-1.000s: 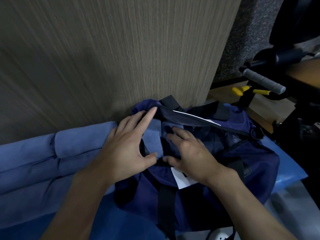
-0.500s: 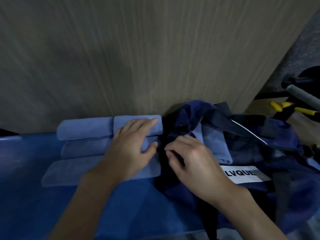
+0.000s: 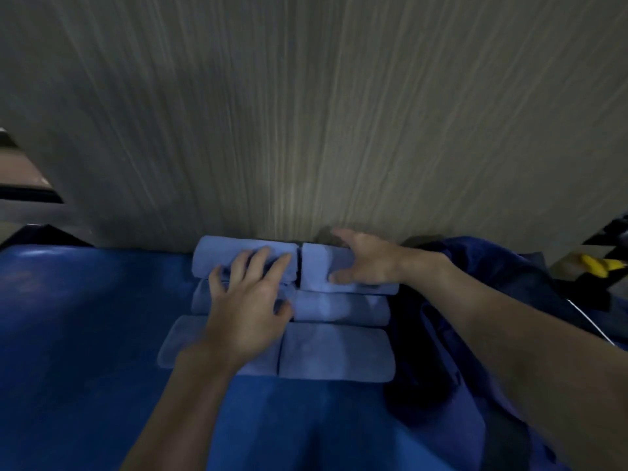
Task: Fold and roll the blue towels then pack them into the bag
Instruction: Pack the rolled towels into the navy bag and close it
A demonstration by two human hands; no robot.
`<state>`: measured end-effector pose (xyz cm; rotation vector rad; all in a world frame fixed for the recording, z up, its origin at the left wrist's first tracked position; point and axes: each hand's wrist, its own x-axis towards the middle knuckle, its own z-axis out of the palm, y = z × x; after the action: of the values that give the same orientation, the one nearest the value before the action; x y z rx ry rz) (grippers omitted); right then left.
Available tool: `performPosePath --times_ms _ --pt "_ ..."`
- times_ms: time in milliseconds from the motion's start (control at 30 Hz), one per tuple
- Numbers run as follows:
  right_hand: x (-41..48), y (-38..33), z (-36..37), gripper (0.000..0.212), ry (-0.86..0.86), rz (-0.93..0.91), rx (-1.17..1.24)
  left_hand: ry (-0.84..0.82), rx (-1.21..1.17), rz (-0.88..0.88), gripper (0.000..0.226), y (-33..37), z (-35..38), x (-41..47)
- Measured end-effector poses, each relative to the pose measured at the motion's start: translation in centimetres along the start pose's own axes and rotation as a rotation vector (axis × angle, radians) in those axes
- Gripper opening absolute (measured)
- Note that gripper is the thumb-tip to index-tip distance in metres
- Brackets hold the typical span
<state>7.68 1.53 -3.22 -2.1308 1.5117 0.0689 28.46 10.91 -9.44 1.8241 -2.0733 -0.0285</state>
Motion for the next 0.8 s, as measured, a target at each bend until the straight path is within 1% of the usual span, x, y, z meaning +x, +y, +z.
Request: performPosePath --times_ms 100,133,200,267,300,367,433,500,533,567,600,633,667,700,733,800 --pt "0.6 -0.2 -0.2 0.095 -0.056 0.02 -0.063 -0.044 0.01 -0.013 0.066 -0.2 0.1 0.1" --pt "0.6 -0.4 -0.4 0.092 -0.061 0.031 -0.08 -0.071 0.009 -0.021 0.067 -0.2 0.1 0.1" --pt "0.2 -0.8 -0.6 0.078 -0.08 0.052 -0.121 -0.08 0.001 -0.02 0.07 -0.1 0.0 0.1" --pt "-0.4 -1.0 -0.7 0.068 -0.1 0.052 -0.1 -0.087 -0.019 -0.03 0.07 0.0 -0.2 0.1" --pt "-0.7 -1.1 -0.7 0.066 -0.088 0.041 -0.07 -0.094 -0.016 -0.036 0.07 0.0 -0.3 0.1" --pt "-1.2 -1.0 -0.6 0.062 -0.007 0.014 -0.017 -0.091 0.002 -0.034 0.068 0.1 -0.3 0.1" --pt "-1.9 -0.9 -0.8 0.06 0.108 -0.011 0.09 -0.006 -0.052 -0.026 0.061 0.4 -0.5 0.2" --pt "-3.2 -0.9 -1.2 0.058 0.254 -0.033 0.295 0.148 -0.213 -0.009 0.061 1.6 -1.1 0.4" --pt "-4.1 -1.1 -1.4 0.056 0.337 -0.042 0.433 0.207 -0.367 -0.014 0.061 2.6 -1.5 0.7" --pt "-5.2 -1.3 -1.5 0.053 0.415 -0.05 0.582 0.215 -0.58 -0.041 0.062 4.0 -2.1 0.9" --pt "-6.4 -1.4 -1.6 0.051 0.48 -0.056 0.733 0.164 -0.819 -0.078 0.069 5.6 -2.7 1.0" --pt "-7.6 -1.5 -1.7 0.049 0.526 -0.06 0.873 0.073 -1.04 -0.114 0.081 7.3 -3.5 0.9" --pt "-8.9 -1.4 -1.8 0.048 0.553 -0.063 0.994 -0.016 -1.193 -0.122 0.09 8.8 -3.9 0.8" --pt "-10.2 -1.2 -1.8 0.048 0.565 -0.068 1.094 -0.103 -1.274 -0.095 0.091 10.2 -4.2 0.7" --pt "-11.5 -0.9 -1.8 0.048 0.572 -0.075 1.172 -0.173 -1.328 -0.051 0.086 11.4 -4.3 0.4" --pt "-14.0 0.1 -1.7 0.048 0.606 -0.078 1.259 -0.265 -1.369 0.016 0.068 13.5 -4.7 0.1"
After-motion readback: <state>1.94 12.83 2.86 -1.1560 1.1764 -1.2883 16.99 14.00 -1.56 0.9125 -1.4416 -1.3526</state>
